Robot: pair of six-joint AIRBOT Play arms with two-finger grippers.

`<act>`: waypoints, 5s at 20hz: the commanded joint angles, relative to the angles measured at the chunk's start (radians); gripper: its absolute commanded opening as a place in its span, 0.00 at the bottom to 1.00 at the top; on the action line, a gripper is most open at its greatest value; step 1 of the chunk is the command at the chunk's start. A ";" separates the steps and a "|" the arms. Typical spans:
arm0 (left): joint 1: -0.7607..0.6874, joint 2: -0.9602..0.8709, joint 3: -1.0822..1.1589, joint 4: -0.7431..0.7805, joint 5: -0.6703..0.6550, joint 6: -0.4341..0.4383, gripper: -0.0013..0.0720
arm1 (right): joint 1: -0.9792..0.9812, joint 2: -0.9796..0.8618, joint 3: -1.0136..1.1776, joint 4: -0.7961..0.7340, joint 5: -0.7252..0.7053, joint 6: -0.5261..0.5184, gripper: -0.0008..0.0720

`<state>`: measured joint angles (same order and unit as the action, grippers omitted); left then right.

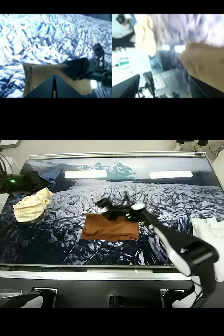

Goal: Fold the clothes and pants, and hang the long-sleeved shirts on hangers.

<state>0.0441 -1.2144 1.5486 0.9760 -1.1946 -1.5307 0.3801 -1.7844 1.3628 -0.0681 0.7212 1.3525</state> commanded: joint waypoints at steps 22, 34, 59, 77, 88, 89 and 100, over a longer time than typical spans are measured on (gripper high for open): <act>-0.016 0.036 0.001 0.012 -0.046 -0.004 0.05 | -0.477 0.058 -0.221 -0.317 0.481 -0.134 0.06; -0.016 0.037 0.001 0.012 -0.047 0.044 0.05 | -1.164 0.396 0.301 -0.674 0.777 0.222 0.06; -0.064 0.037 0.001 0.007 -0.047 0.065 0.05 | -1.611 0.571 -0.221 -1.432 0.845 0.412 0.06; -0.267 -0.076 0.244 0.831 0.124 -0.162 0.05 | -1.070 0.576 0.396 -1.072 0.335 0.186 0.97; -0.309 -0.055 -0.300 0.560 0.009 -0.287 0.98 | -0.299 0.318 0.105 -1.295 0.711 0.444 0.88; -0.308 -0.054 -0.314 0.562 -0.008 -0.283 0.98 | -0.300 0.318 0.088 -1.294 0.699 0.452 0.88; -0.301 -0.059 -0.315 0.560 -0.024 -0.284 0.98 | -0.301 0.319 0.084 -1.331 0.701 0.447 0.88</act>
<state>-0.2565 -1.2747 1.2369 1.5372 -1.2198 -1.8141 0.0776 -1.4643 1.4483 -1.3956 1.4220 1.7969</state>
